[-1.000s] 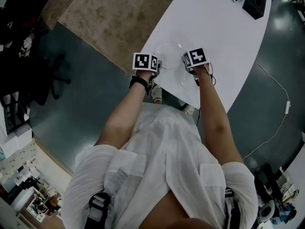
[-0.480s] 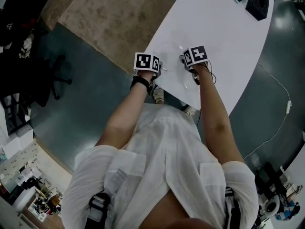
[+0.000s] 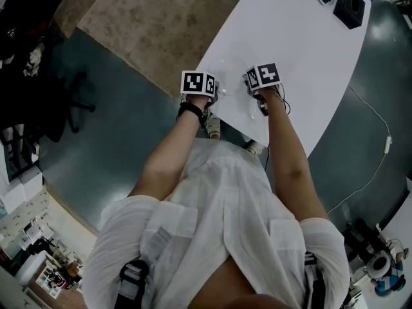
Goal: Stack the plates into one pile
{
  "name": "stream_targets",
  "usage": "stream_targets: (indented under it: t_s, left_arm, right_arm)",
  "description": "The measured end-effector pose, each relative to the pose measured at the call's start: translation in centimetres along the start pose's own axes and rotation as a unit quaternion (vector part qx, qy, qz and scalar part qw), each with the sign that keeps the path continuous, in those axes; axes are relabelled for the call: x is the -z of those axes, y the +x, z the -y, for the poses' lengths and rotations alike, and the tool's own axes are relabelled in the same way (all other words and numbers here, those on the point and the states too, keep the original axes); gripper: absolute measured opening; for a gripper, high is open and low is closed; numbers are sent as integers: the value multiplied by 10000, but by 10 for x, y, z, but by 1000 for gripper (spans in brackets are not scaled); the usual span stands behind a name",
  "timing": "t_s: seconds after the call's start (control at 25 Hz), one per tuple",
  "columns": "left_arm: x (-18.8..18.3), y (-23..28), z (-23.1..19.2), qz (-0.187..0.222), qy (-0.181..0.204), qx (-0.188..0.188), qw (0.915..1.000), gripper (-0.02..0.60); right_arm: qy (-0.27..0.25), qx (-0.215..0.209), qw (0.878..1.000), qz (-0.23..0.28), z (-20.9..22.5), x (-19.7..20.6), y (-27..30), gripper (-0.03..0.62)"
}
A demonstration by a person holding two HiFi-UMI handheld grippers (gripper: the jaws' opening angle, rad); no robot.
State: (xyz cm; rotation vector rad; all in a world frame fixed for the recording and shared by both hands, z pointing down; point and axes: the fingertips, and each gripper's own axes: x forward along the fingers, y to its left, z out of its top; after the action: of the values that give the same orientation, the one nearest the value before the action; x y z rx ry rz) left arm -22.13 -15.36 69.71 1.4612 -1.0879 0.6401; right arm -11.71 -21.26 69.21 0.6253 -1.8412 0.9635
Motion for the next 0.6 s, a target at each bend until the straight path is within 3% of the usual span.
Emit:
stream_targets:
  t_s: [0.6]
  left_arm:
    - [-7, -7, 19, 195, 325, -274, 9989, 71]
  right_arm:
    - [110, 139, 9989, 442, 8, -1, -35, 87]
